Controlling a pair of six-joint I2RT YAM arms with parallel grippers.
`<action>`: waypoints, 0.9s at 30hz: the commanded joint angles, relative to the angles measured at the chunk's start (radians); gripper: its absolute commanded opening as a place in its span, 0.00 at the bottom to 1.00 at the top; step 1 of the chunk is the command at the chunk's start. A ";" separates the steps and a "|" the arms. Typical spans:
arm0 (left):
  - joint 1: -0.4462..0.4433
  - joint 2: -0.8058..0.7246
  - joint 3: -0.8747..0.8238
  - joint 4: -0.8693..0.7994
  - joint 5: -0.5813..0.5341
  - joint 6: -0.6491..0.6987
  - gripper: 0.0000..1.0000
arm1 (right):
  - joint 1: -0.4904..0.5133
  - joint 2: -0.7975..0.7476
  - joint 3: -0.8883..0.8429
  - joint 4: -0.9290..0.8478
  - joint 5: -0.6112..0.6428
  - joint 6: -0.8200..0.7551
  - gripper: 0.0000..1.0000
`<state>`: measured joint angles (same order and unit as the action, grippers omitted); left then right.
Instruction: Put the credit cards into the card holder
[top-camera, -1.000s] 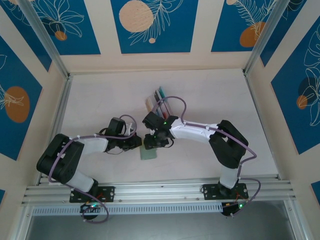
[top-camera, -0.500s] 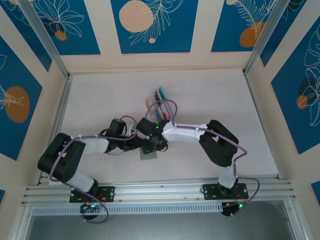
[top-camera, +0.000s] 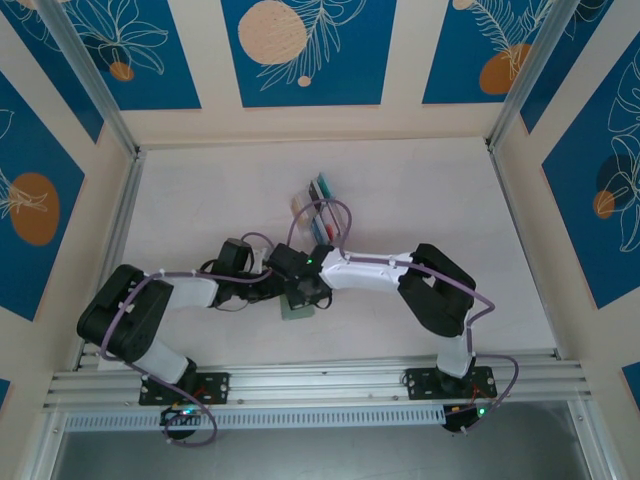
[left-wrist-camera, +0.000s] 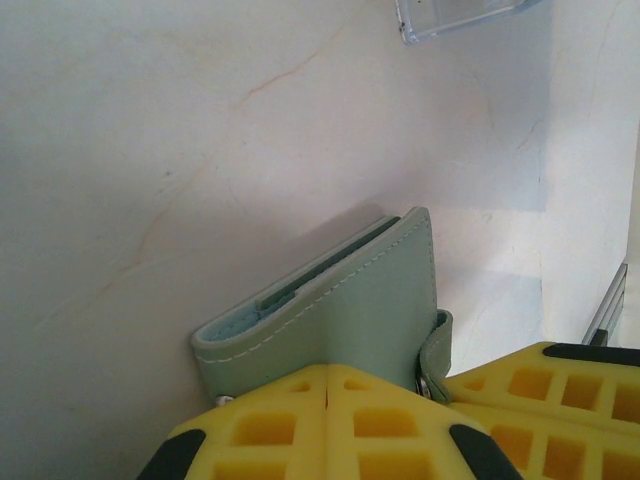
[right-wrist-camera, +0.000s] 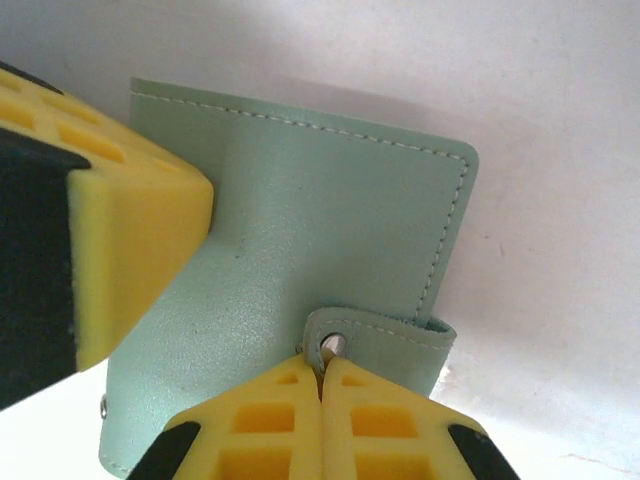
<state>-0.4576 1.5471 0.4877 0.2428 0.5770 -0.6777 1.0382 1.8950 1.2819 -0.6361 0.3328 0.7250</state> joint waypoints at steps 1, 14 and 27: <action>-0.021 0.050 -0.040 -0.094 -0.073 0.031 0.00 | -0.064 -0.097 -0.087 0.001 -0.075 0.011 0.00; -0.174 0.083 0.051 -0.123 -0.155 0.015 0.00 | -0.294 -0.317 -0.364 0.137 -0.250 0.084 0.00; -0.305 0.229 0.204 0.012 -0.180 -0.104 0.00 | -0.484 -0.525 -0.586 0.138 -0.164 0.255 0.15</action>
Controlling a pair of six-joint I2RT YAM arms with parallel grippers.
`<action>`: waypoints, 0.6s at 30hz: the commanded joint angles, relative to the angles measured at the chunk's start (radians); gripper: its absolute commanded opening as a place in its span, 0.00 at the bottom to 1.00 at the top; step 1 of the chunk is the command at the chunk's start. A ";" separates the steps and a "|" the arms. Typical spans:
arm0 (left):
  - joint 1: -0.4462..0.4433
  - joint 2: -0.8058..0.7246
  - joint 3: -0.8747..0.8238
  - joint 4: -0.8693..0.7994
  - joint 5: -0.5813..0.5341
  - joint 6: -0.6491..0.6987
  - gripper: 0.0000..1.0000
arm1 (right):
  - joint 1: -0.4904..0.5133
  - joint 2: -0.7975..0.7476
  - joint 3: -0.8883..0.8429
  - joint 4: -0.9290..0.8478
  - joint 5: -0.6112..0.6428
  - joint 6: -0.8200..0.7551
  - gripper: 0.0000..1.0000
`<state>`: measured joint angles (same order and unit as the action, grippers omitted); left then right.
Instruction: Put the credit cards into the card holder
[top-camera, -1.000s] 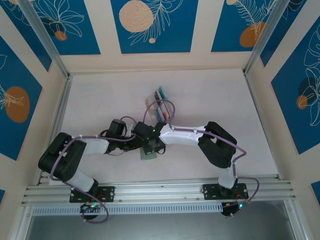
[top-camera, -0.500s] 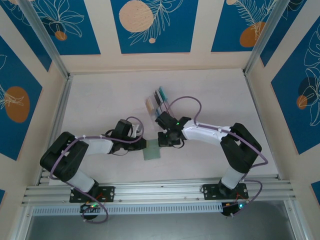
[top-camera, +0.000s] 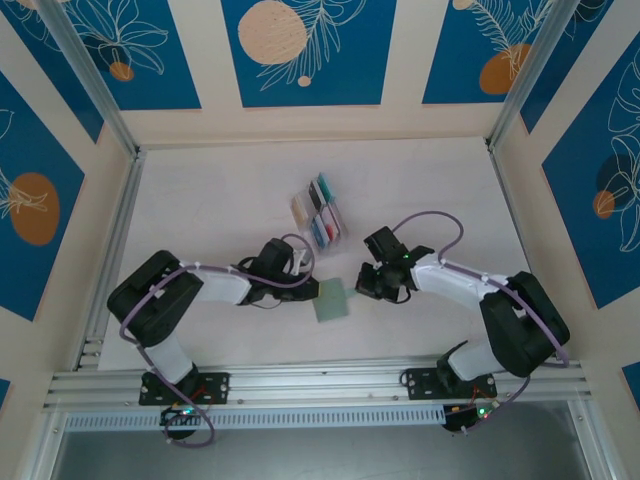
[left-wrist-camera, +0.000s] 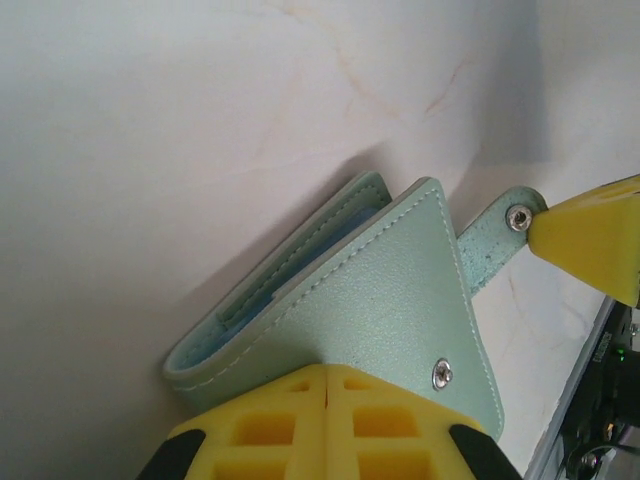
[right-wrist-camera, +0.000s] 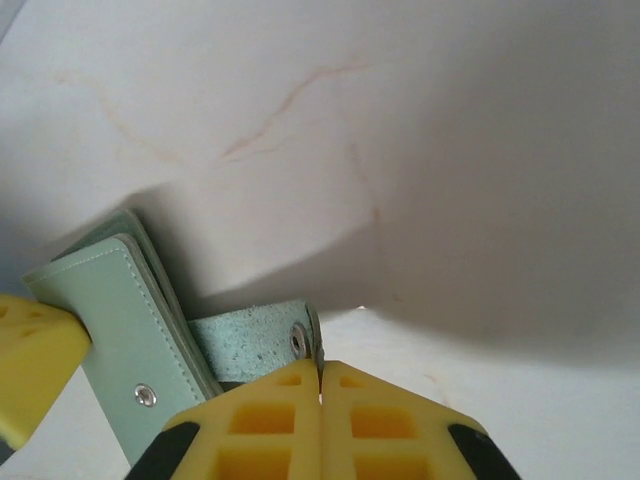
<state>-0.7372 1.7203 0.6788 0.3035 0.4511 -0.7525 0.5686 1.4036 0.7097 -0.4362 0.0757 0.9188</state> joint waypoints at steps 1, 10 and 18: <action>-0.031 0.064 0.019 -0.043 -0.059 -0.033 0.00 | -0.011 -0.040 -0.008 -0.078 0.112 0.063 0.19; -0.046 0.068 0.016 -0.052 -0.078 -0.033 0.00 | 0.190 -0.106 0.228 -0.337 0.442 0.011 0.43; -0.049 0.070 0.004 -0.047 -0.083 -0.032 0.00 | 0.198 0.059 0.237 -0.034 -0.007 -0.037 0.24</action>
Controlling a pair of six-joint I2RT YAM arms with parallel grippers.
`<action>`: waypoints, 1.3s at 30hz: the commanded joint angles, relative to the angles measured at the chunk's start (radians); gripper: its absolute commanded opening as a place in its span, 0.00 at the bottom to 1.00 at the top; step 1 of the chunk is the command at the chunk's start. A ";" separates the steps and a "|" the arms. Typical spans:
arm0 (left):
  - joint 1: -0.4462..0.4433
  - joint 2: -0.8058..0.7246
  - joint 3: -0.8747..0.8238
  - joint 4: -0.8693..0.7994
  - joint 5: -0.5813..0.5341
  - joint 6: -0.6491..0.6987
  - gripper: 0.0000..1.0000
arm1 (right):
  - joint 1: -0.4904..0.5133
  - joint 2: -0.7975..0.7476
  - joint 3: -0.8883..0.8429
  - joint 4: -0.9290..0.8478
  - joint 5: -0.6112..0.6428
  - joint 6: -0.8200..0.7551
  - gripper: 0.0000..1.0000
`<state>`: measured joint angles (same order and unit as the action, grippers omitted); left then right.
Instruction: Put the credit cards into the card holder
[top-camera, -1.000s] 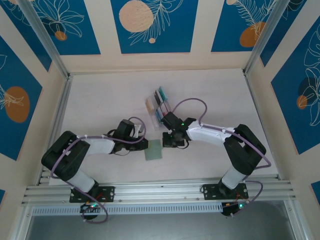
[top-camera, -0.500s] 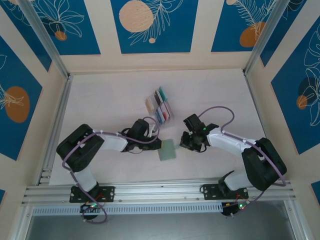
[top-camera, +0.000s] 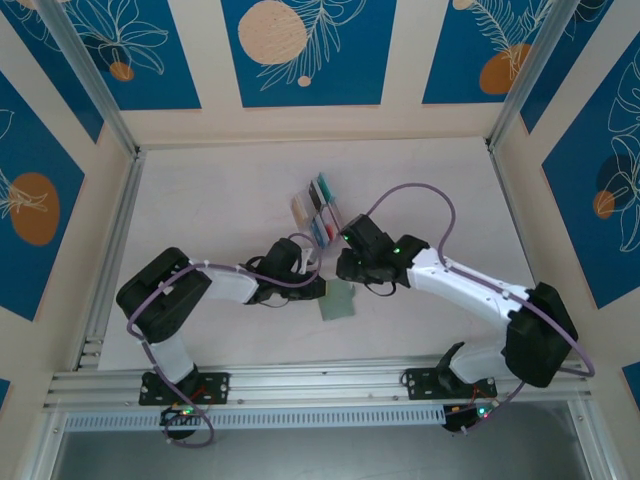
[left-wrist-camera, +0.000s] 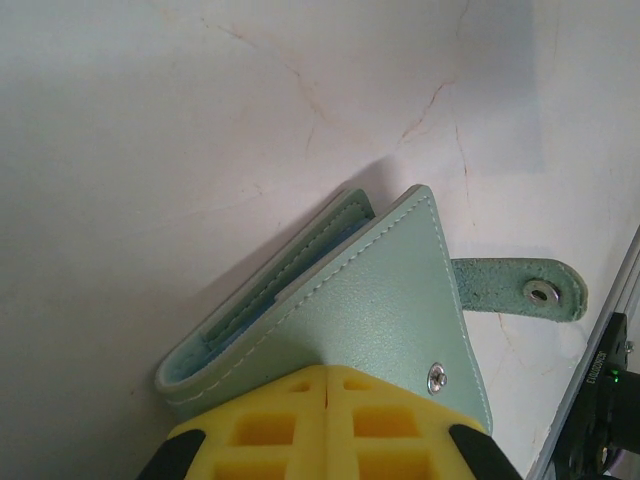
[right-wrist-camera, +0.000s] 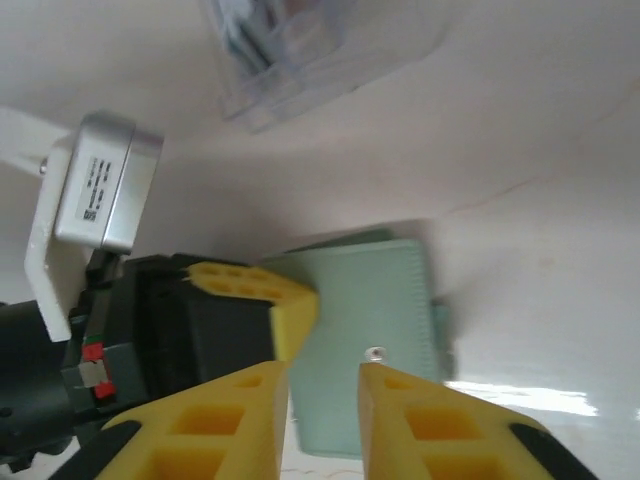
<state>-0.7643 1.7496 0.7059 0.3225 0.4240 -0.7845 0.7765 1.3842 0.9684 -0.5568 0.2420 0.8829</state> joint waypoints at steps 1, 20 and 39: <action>-0.024 0.041 -0.023 -0.066 -0.056 -0.001 0.00 | -0.018 0.099 -0.034 0.107 -0.196 0.005 0.24; -0.023 0.063 -0.040 -0.060 -0.054 0.008 0.00 | -0.116 0.196 -0.147 0.177 -0.276 -0.007 0.43; -0.026 0.096 -0.078 -0.022 -0.080 -0.006 0.00 | -0.009 0.159 -0.001 -0.015 -0.073 -0.057 0.29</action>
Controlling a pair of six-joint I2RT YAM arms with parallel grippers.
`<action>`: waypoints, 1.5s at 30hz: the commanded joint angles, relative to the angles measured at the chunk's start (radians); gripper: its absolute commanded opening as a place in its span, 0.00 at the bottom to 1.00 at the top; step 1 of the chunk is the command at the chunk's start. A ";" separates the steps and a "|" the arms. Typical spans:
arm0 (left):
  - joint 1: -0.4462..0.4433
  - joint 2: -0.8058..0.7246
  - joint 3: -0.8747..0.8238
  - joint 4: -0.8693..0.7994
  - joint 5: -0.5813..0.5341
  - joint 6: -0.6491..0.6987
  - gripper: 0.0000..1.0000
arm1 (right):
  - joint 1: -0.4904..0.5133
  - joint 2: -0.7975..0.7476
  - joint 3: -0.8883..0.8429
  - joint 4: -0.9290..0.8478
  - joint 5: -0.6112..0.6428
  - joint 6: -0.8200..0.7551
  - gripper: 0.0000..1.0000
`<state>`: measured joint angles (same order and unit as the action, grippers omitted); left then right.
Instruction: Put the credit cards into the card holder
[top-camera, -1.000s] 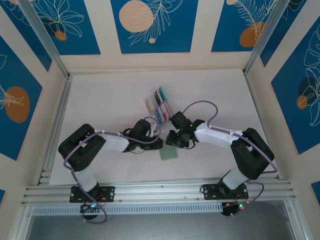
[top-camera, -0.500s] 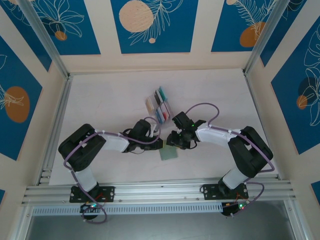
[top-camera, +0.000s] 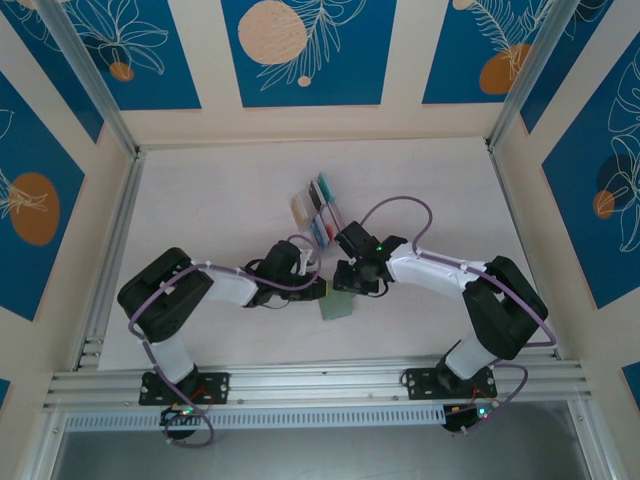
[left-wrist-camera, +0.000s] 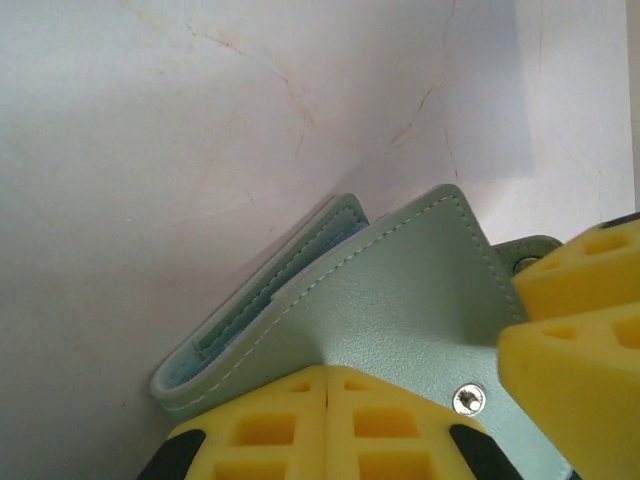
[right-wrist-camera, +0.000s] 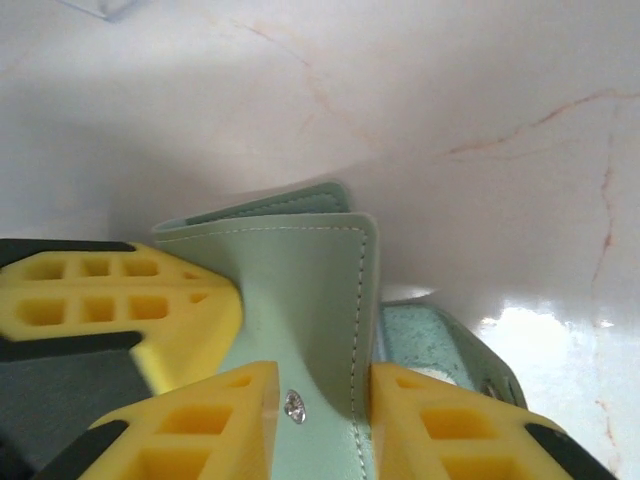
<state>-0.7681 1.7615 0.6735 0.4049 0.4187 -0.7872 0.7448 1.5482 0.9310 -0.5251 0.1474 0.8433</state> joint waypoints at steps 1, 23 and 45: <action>-0.022 0.084 -0.047 -0.103 -0.075 -0.004 0.00 | 0.029 -0.001 0.042 -0.043 0.018 -0.018 0.27; -0.021 0.044 -0.072 -0.025 -0.044 -0.055 0.00 | 0.013 0.044 0.009 0.033 -0.104 0.008 0.10; 0.104 -0.209 -0.079 -0.311 -0.031 0.002 0.08 | 0.278 0.284 0.435 -0.578 0.552 0.073 0.09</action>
<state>-0.6846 1.5856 0.6044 0.2024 0.4393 -0.8078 0.9932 1.7630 1.3140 -0.9745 0.6075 0.8776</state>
